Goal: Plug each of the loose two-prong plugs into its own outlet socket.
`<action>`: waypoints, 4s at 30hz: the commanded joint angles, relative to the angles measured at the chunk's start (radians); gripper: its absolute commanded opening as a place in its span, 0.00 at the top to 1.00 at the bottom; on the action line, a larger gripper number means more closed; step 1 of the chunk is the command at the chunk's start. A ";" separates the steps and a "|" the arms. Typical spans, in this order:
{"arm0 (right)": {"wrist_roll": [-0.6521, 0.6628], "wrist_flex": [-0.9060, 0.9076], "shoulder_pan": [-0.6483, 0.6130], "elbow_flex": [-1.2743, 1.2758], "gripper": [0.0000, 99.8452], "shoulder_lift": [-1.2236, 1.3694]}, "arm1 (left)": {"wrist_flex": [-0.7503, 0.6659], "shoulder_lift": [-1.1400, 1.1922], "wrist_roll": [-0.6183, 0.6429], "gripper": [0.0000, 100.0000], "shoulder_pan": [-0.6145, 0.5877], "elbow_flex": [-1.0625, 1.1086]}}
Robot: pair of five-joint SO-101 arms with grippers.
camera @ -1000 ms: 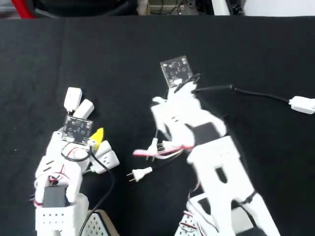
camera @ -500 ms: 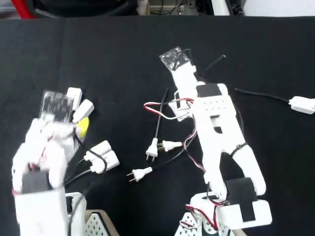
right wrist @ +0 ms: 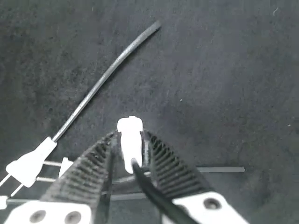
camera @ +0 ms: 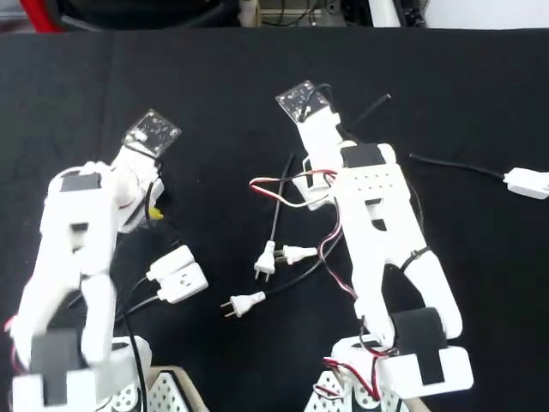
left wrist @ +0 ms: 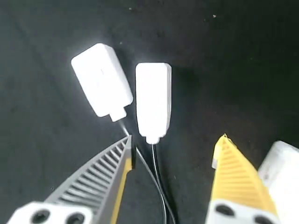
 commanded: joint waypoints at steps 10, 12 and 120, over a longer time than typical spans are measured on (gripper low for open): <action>0.003 -0.040 0.008 -0.012 0.99 -0.001 | -0.017 0.279 -0.012 0.73 -0.001 -0.243; 0.006 -0.040 0.008 -0.012 0.99 -0.001 | -0.023 0.282 -0.012 0.73 0.001 -0.237; 0.008 0.015 0.345 -0.128 0.99 0.001 | 0.054 0.081 0.130 0.95 0.630 -0.094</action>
